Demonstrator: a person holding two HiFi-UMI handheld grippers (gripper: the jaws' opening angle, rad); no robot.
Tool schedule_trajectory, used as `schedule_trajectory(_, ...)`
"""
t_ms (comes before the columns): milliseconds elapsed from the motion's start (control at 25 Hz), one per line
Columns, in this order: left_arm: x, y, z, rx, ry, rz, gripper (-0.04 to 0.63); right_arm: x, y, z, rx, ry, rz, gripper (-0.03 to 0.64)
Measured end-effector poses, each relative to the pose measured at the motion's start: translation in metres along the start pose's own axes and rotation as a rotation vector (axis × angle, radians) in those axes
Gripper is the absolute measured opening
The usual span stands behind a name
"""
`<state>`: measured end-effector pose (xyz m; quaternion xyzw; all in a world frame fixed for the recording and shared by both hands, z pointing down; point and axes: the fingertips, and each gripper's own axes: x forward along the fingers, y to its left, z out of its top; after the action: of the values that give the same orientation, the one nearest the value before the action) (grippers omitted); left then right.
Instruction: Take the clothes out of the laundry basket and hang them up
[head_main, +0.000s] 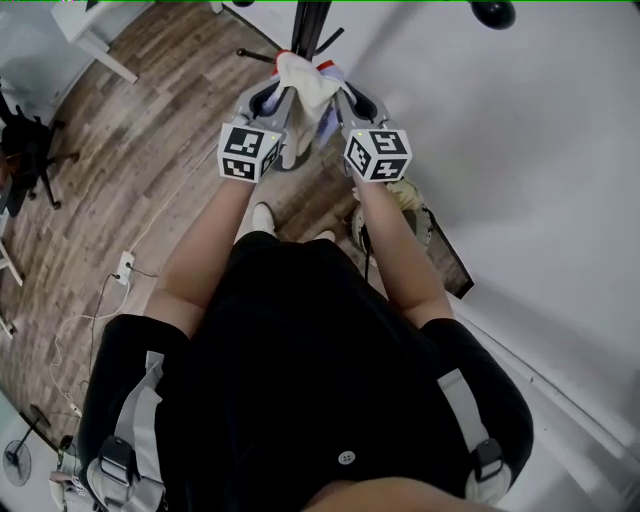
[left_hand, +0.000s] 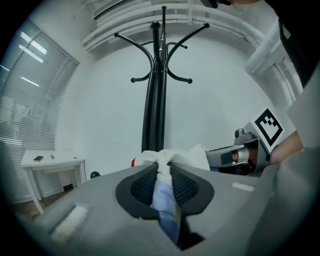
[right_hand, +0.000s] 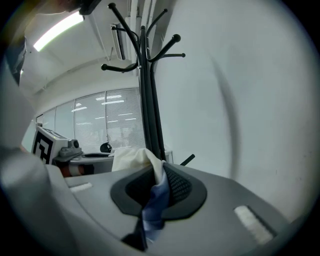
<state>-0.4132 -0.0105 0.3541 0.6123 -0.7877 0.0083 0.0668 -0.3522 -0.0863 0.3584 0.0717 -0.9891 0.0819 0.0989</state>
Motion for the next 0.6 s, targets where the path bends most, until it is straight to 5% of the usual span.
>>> schedule_trajectory(600, 0.017, 0.002, -0.069, -0.017, 0.086, 0.120, 0.049, 0.031, -0.005, -0.055, 0.047, 0.065, 0.017, 0.052)
